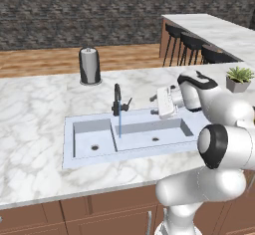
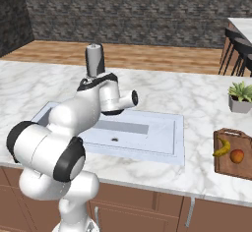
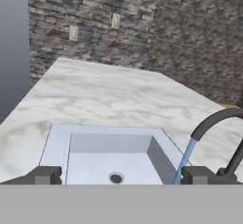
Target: Pick the banana, mango from the sink and place them on the cutting board to airdry. Then turn off the sink faucet.
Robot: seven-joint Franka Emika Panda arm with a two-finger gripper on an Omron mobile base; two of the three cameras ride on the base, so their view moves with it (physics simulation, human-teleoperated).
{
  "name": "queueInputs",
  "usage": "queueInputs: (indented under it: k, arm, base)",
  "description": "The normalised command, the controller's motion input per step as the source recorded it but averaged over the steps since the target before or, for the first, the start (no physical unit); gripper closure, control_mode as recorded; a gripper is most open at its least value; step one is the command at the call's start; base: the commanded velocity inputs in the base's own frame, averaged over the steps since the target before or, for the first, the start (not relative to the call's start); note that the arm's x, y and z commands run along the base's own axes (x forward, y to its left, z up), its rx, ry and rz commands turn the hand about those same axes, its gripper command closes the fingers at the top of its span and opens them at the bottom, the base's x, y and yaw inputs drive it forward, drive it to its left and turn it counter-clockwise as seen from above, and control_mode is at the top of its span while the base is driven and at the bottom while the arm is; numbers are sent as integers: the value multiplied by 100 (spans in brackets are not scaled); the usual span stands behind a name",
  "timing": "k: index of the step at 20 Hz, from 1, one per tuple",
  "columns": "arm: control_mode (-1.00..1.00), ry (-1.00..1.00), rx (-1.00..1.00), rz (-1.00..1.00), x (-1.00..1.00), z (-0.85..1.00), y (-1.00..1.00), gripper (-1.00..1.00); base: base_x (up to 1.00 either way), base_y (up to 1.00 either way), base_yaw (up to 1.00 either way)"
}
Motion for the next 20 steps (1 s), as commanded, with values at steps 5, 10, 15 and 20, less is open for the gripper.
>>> queueInputs:
  k: [5, 10, 15, 20]
  arm:
    - [-100, -4, 1, 1, 2, -16, 0, -100]
    - [-100, -14, 9, -13, 0, -47, 1, -100]
    - [-100, -9, 9, -11, 1, -22, 14, -100]
    - [-100, -3, 4, -2, 24, 6, 4, -100]
  base:
    - [0, 0, 0]
    - [0, 0, 0]
    - [0, 0, 0]
    - [0, 0, 0]
